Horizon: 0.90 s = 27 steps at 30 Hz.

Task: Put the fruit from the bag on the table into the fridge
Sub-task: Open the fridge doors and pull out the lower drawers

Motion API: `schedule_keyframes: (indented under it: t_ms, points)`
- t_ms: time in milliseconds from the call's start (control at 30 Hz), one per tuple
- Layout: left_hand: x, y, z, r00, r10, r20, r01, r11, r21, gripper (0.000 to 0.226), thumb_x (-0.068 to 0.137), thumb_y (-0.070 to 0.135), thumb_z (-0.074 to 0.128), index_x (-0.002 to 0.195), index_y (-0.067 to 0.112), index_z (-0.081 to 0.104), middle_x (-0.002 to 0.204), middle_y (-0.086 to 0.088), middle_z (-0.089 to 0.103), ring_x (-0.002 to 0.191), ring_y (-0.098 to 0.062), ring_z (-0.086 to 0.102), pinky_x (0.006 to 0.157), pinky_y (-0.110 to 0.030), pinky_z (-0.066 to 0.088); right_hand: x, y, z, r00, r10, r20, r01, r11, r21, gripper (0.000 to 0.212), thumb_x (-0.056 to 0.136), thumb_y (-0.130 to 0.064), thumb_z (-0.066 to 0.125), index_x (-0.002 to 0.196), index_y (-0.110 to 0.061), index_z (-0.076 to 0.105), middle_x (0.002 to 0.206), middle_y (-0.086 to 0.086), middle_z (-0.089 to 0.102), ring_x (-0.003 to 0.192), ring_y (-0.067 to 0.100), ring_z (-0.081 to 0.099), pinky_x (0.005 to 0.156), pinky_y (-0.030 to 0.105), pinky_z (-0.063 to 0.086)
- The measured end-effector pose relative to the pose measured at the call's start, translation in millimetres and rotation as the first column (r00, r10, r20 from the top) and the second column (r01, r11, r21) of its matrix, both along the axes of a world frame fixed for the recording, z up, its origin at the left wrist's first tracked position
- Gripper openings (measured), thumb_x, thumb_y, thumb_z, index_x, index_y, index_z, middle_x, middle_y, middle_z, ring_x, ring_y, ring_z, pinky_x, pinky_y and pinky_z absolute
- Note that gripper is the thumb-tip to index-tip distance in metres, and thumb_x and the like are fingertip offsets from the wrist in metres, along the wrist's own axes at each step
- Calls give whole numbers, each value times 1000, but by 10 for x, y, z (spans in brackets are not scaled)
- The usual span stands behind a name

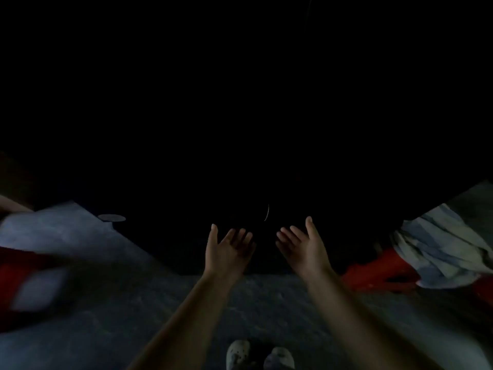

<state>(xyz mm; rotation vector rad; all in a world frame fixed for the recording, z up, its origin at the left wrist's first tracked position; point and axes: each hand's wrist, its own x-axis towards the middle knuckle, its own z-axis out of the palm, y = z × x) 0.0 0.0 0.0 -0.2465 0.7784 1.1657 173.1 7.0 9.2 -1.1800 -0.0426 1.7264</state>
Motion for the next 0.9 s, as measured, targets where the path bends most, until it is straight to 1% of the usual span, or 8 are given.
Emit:
schedule_keyframes:
  t_ms: [100,200,300,467,567,733,800,900]
  points:
    - [27,65,-52,999,12,41,-12,1000,-10,81,89,65,38,148,11,26,150,-16,33,139,-32,29,115,-45,19,-75,63,-53,1000,-16,6,16,1000,20,94,77,-62,52,147,-5,25,145,16,41,129,28,45,108,42,36]
    - [54,129,-96,999,24,31,-25,1000,8,90,83,70,42,149,11,23,150,-17,32,138,-31,31,111,-44,24,-157,117,-94,998,-56,-18,56,998,17,109,65,-66,56,147,-4,22,146,15,39,130,27,44,109,41,35]
    - [60,186,-137,1000,5,-15,-4,1000,19,95,78,71,46,148,11,22,148,-17,35,133,-32,38,108,-44,30,-186,173,-170,995,-90,-52,91,995,33,109,65,-65,58,148,-5,20,148,15,37,131,27,43,108,40,36]
    - [49,295,-175,999,0,-42,2,999,51,88,82,71,41,144,8,33,146,-14,40,137,-28,33,112,-40,24,-212,226,-265,987,-140,-80,143,989,40,114,61,-65,68,147,-5,23,145,17,39,117,24,53,105,39,39]
    - [38,358,-203,999,17,-47,-13,998,66,84,82,70,41,136,5,46,138,-13,50,134,-26,39,110,-38,28,-220,260,-293,982,-160,-96,165,986,41,111,62,-61,67,147,-6,21,147,16,36,126,26,47,107,39,38]
    - [19,437,-261,998,47,-31,-45,996,77,83,78,68,47,129,3,52,128,-15,58,123,-27,50,106,-36,33,-247,309,-317,965,-218,-143,223,974,25,106,64,-52,67,148,-6,21,151,16,30,134,27,39,108,39,36]
    - [7,445,-290,998,45,-48,-41,996,81,81,78,68,48,127,3,53,126,-13,59,121,-27,52,106,-36,34,-267,320,-307,966,-227,-125,233,972,33,121,53,-54,79,148,-6,21,150,16,31,134,26,39,107,39,37]
    - [-5,443,-295,998,14,-66,-7,994,105,87,70,69,52,128,4,53,129,-13,58,120,-26,53,108,-36,33,-280,333,-319,970,-221,-104,228,972,52,149,22,-55,92,146,-6,25,143,9,38,132,26,41,107,41,37]
